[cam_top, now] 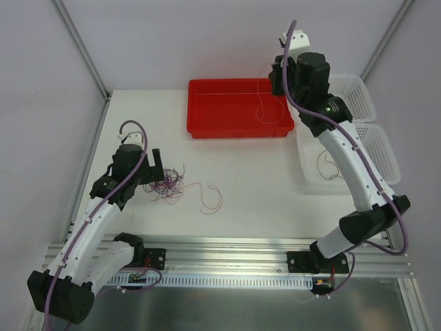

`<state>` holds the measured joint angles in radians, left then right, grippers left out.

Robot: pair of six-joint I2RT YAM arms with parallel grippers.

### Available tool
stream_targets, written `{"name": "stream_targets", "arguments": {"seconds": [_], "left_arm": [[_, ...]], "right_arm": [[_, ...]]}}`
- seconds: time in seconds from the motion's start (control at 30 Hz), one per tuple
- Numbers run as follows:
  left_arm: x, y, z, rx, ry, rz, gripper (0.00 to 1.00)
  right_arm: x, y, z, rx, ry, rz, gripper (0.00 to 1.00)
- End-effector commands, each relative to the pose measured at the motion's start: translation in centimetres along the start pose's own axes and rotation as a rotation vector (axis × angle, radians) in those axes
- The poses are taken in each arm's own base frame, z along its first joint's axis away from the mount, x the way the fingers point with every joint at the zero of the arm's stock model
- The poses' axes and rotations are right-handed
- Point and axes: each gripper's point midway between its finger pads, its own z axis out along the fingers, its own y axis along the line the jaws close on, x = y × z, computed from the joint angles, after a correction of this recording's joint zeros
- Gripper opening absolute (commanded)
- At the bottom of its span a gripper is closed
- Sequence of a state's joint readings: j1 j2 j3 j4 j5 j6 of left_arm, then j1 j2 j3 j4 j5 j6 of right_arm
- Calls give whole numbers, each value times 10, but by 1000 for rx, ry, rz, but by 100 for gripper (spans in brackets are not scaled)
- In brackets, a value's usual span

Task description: Untangle the cables

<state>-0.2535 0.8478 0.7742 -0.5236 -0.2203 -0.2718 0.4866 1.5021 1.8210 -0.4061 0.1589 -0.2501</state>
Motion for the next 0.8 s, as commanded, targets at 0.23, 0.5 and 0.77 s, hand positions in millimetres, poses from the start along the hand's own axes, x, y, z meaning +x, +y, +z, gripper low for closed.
{"name": "stream_targets", "arguments": {"seconds": [0.23, 0.5, 0.77], "left_arm": [[1, 8, 4, -41, 6, 25, 99], [3, 7, 8, -37, 27, 29, 99], [5, 5, 9, -31, 38, 28, 99]], "right_arm": [[12, 15, 146, -88, -70, -22, 1], [105, 21, 225, -112, 79, 8, 39], [114, 42, 178, -229, 179, 66, 87]]}}
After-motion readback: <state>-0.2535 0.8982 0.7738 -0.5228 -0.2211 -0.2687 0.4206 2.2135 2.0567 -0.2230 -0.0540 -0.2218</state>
